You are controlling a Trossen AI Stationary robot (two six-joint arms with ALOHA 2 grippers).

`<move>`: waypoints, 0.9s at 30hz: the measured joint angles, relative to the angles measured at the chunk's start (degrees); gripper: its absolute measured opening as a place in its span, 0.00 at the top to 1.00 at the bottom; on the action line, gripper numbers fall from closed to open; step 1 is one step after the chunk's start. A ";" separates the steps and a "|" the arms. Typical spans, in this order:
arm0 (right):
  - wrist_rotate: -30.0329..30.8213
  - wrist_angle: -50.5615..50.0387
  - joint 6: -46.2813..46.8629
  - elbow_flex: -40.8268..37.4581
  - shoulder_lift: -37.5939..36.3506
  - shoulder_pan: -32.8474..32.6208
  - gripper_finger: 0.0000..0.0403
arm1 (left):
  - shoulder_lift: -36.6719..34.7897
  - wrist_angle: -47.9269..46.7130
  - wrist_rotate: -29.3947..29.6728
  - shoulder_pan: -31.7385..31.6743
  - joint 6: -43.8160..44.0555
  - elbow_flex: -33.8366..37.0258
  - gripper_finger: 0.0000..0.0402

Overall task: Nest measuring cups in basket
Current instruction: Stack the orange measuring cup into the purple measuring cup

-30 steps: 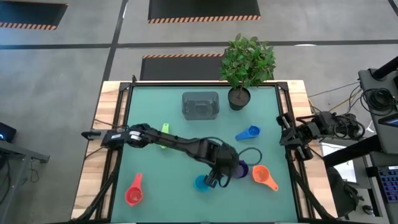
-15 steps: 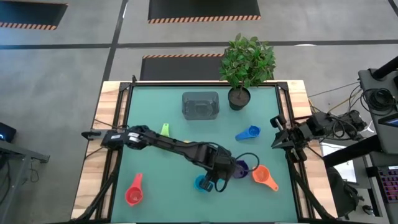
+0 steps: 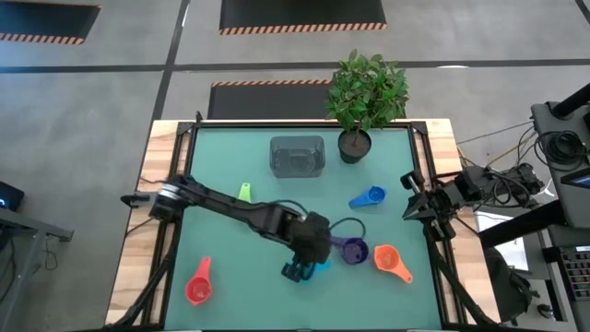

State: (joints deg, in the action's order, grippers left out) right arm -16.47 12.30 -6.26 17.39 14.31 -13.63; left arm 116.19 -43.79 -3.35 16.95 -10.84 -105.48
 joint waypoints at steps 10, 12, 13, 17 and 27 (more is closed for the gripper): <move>0.02 0.30 0.21 0.24 0.00 0.02 0.98 | -12.49 37.92 10.97 -0.09 4.94 26.10 0.81; 0.04 0.40 0.12 0.24 0.00 0.01 0.98 | -12.18 43.23 10.95 -0.07 4.74 27.81 0.81; 0.04 0.39 0.09 0.24 -0.03 0.02 0.98 | -11.62 45.76 10.91 -0.07 4.54 28.04 0.81; 0.04 0.39 -0.17 0.24 -0.56 0.00 0.98 | -8.69 52.20 10.84 -0.07 3.02 27.05 0.81; 0.07 -2.22 1.55 0.24 -5.81 0.00 0.98 | 1.44 52.07 8.21 -0.65 0.26 15.36 0.81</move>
State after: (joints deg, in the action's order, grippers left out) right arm -16.40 10.07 -4.72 17.63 8.50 -13.63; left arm 117.63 8.28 4.86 16.30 -10.58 -90.12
